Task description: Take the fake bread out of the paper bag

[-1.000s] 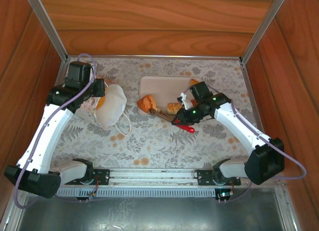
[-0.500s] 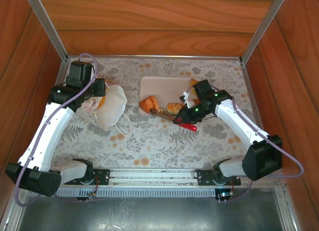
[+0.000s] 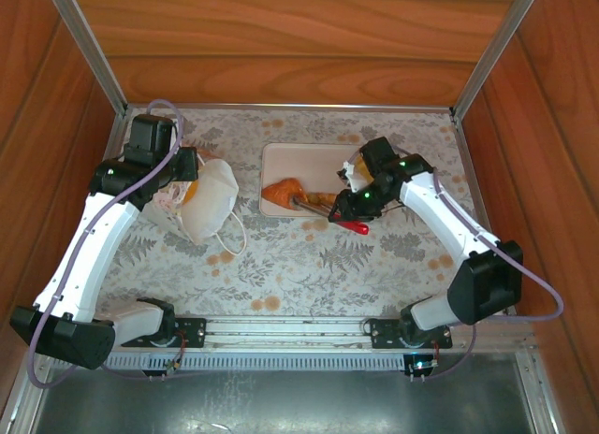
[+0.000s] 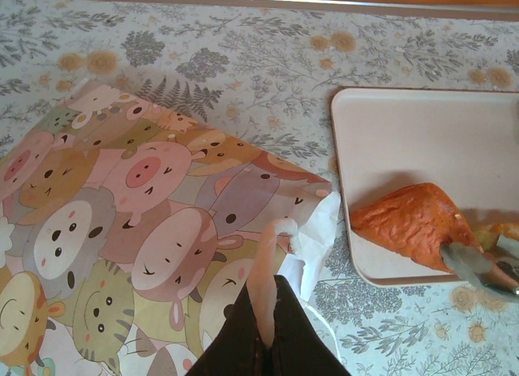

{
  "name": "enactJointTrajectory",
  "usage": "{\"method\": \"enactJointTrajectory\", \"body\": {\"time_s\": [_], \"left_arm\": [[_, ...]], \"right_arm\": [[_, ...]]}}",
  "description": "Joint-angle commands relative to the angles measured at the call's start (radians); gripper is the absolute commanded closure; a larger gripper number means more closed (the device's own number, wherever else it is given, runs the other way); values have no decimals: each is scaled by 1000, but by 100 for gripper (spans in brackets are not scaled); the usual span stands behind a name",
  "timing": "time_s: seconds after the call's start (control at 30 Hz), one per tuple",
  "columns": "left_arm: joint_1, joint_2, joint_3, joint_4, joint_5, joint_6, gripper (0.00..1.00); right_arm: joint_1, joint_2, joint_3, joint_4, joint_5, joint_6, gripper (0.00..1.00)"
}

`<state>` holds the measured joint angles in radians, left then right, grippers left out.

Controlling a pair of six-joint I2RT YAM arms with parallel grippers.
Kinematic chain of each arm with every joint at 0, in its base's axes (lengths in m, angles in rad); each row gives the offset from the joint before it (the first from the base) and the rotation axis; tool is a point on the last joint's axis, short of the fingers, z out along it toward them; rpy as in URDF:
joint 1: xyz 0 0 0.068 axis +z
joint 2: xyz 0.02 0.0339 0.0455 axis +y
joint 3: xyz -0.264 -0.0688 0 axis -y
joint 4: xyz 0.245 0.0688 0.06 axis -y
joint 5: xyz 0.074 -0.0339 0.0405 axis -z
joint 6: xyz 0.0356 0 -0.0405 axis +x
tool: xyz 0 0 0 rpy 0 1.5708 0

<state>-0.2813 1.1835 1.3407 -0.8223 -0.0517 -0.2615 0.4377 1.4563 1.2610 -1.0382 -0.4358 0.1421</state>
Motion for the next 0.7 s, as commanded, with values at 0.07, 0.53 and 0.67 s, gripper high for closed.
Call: {"method": "enactJointTrajectory", "body": {"time_s": [0.07, 0.53, 0.67], "left_arm": [[9, -4, -14, 20, 3, -2, 100], [8, -4, -15, 26, 15, -8, 100], [8, -11, -20, 27, 14, -10, 100]], "right_arm": [[-7, 7, 77, -40, 28, -50, 56], [17, 159, 213, 22, 66, 26, 60], [62, 197, 257, 15, 90, 39, 59]]}}
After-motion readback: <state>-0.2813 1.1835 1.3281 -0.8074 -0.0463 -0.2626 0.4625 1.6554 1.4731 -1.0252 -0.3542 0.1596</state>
